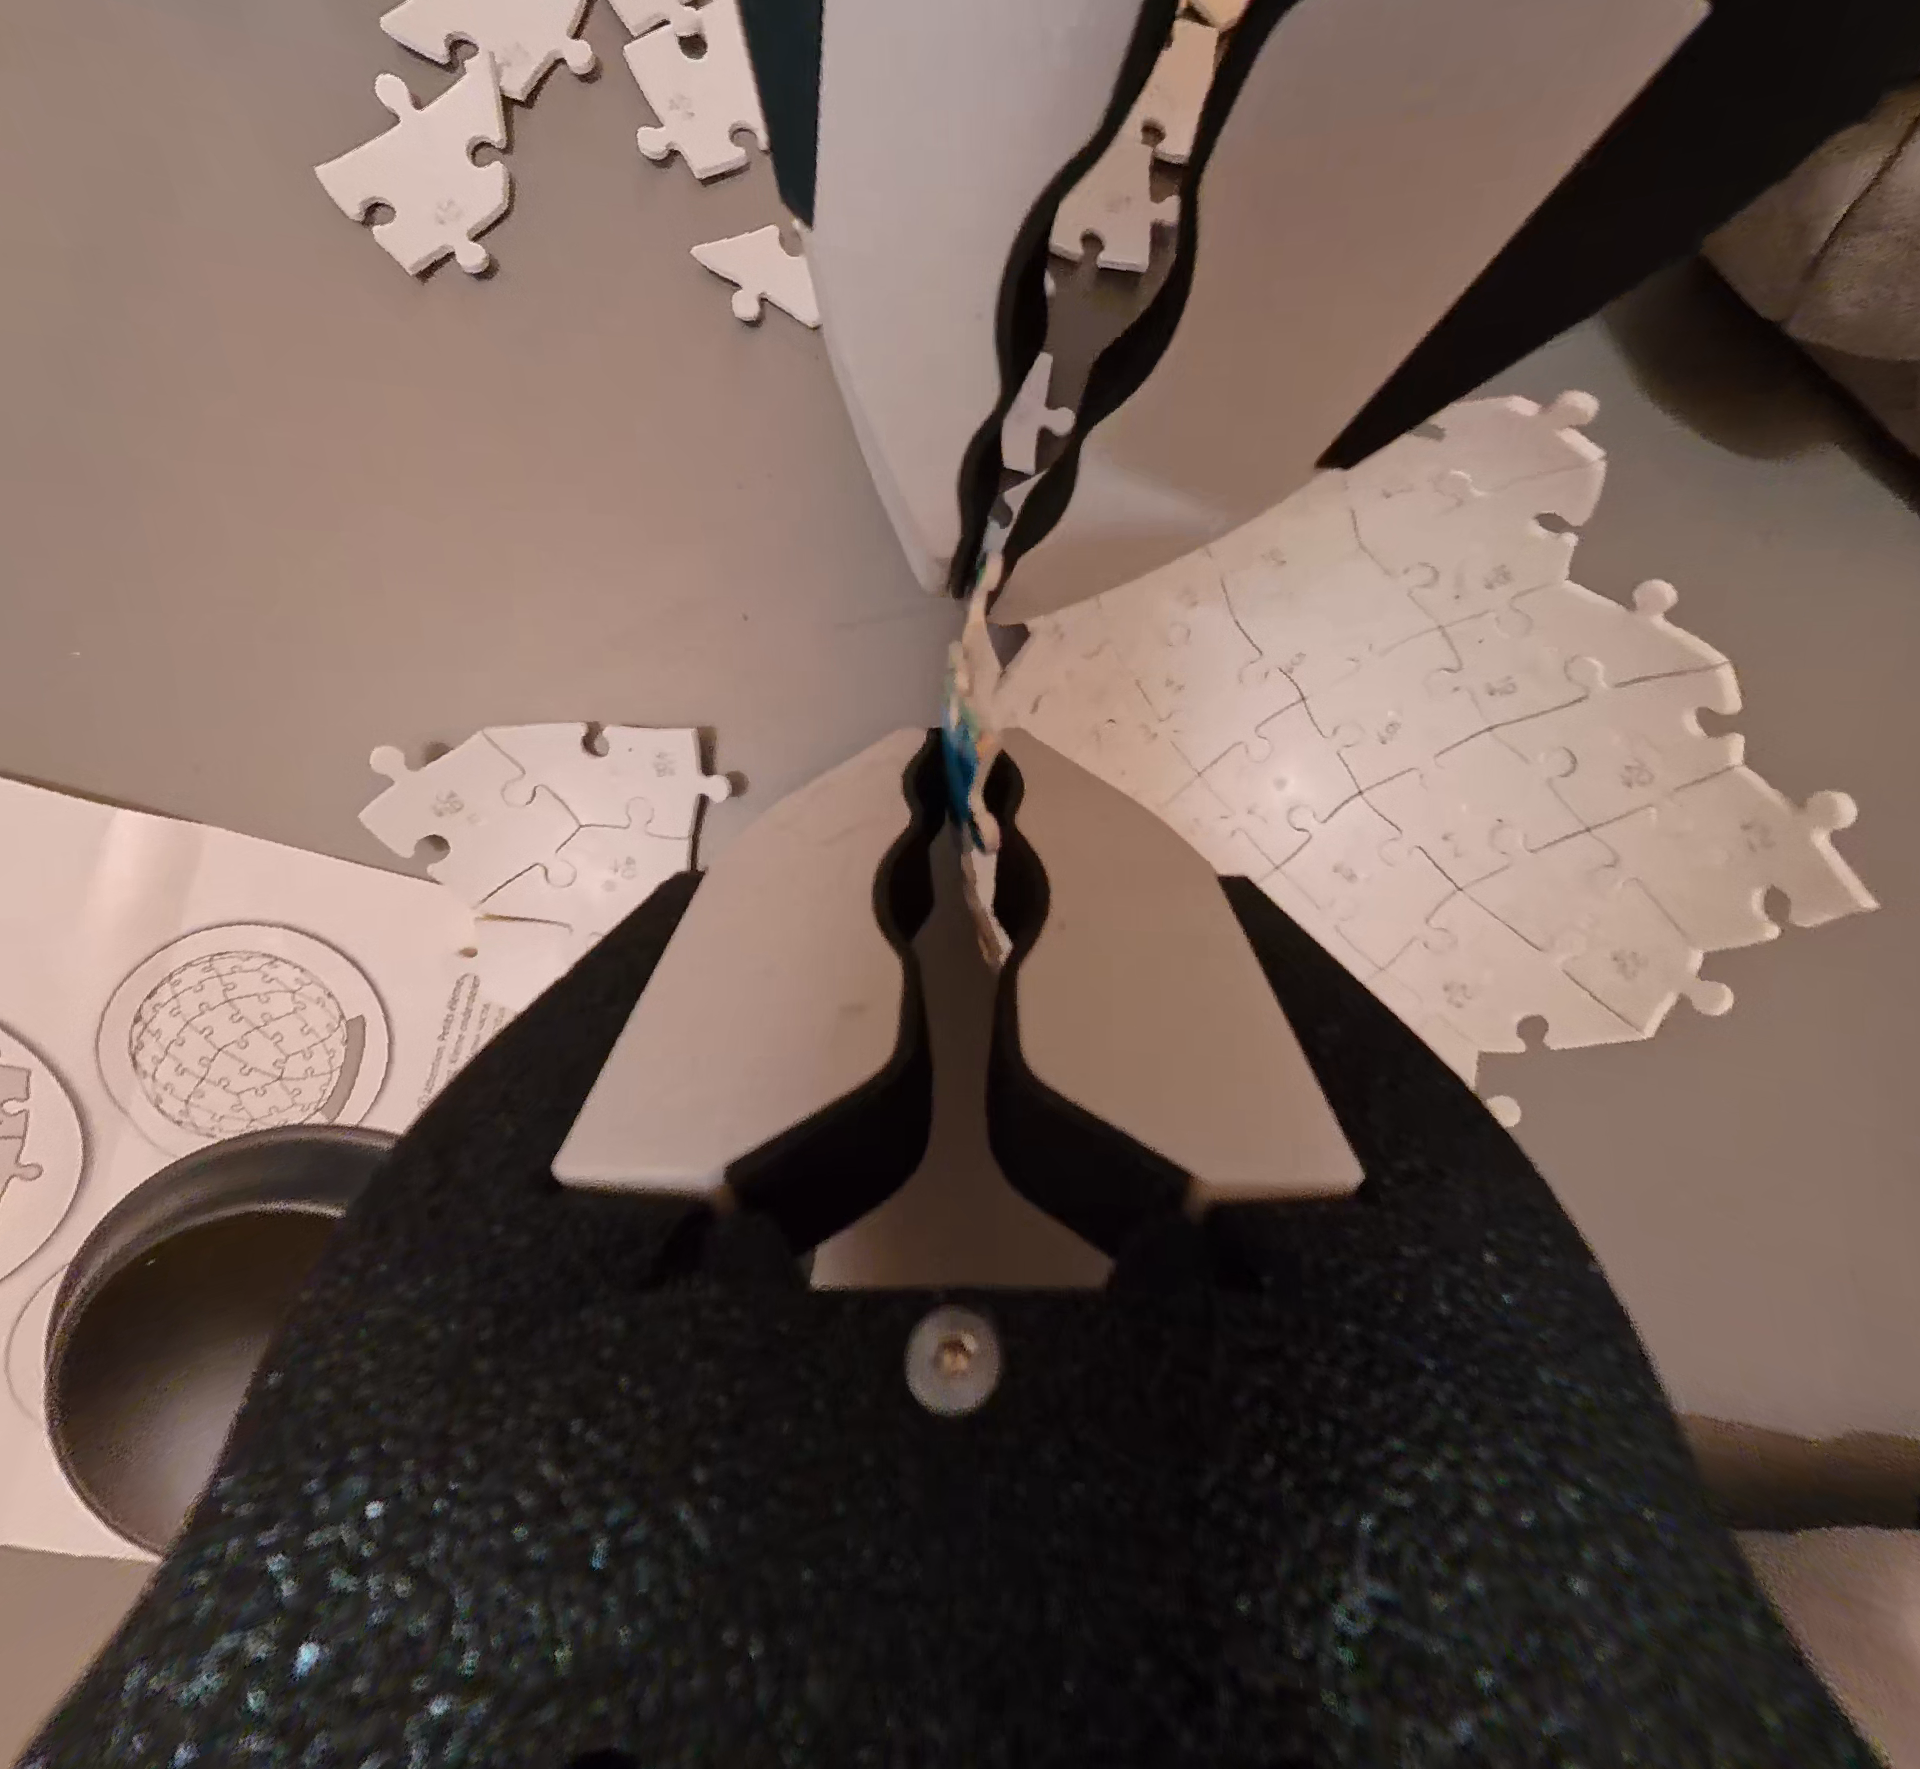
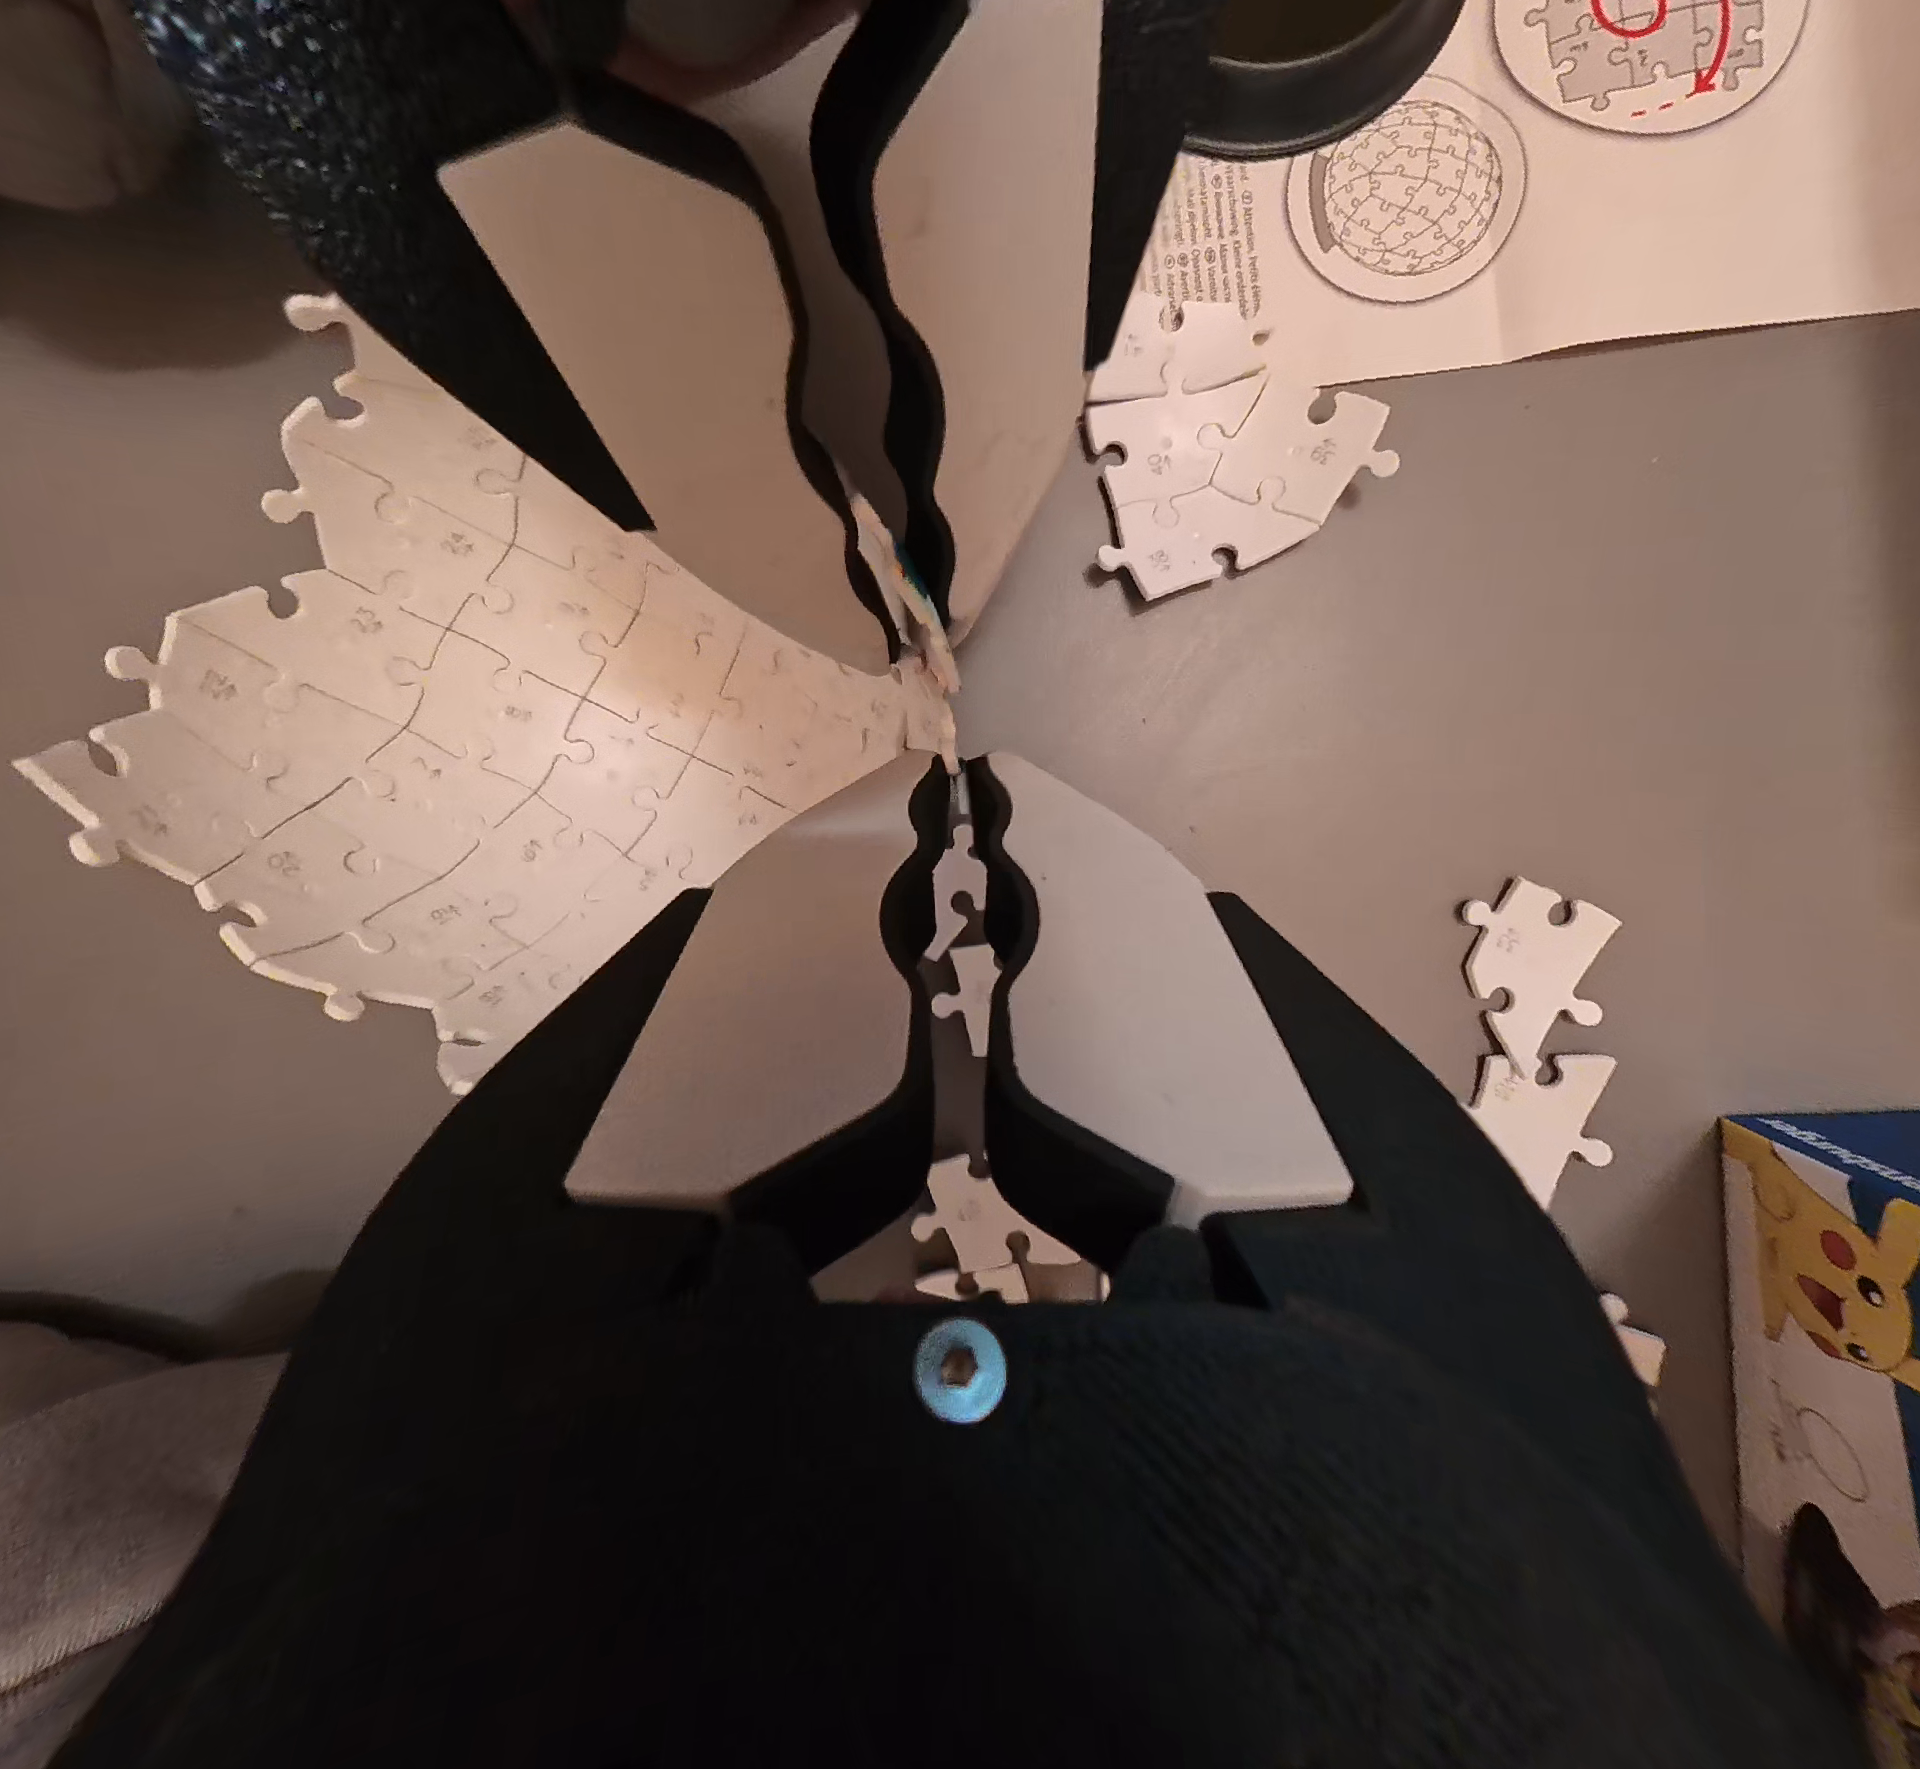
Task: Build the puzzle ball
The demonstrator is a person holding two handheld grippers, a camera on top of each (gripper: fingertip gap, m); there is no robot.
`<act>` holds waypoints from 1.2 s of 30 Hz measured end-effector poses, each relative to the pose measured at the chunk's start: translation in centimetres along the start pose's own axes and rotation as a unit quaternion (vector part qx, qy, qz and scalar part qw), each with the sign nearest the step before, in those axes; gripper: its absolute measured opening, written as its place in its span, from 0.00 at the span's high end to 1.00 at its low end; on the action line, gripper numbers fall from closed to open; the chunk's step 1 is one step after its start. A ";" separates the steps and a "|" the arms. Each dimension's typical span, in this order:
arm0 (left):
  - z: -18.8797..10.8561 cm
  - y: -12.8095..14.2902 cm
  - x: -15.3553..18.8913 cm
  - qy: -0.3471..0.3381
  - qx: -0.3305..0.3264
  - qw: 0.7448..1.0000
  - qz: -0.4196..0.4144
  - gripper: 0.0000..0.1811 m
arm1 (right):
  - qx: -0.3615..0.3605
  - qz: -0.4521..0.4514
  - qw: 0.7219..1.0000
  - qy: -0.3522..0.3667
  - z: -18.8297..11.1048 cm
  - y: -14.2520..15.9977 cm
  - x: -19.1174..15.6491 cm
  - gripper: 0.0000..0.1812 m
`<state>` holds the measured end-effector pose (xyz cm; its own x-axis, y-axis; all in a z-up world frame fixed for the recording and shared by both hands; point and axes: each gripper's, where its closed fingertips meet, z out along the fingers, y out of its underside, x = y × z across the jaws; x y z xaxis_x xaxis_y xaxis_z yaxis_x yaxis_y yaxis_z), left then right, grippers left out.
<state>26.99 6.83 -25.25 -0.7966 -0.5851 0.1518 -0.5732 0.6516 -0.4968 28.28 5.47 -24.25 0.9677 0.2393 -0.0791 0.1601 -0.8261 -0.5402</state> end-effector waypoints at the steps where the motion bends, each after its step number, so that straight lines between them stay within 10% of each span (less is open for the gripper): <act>1: 0.0 0.0 0.0 0.000 0.000 1.000 0.001 0.97 | 0.001 0.003 1.000 -0.001 0.0 0.0 0.0 0.98; 36: -0.2 -0.6 -0.2 -0.006 0.019 1.000 0.014 0.98 | 0.103 -0.020 0.993 -0.046 0.0 -1.6 -0.4 0.97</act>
<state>27.44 6.61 -24.81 -0.8093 -0.5735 0.1271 -0.5432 0.6484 -0.5334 27.67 6.65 -23.36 0.9377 0.3240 -0.1251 0.1460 -0.6947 -0.7043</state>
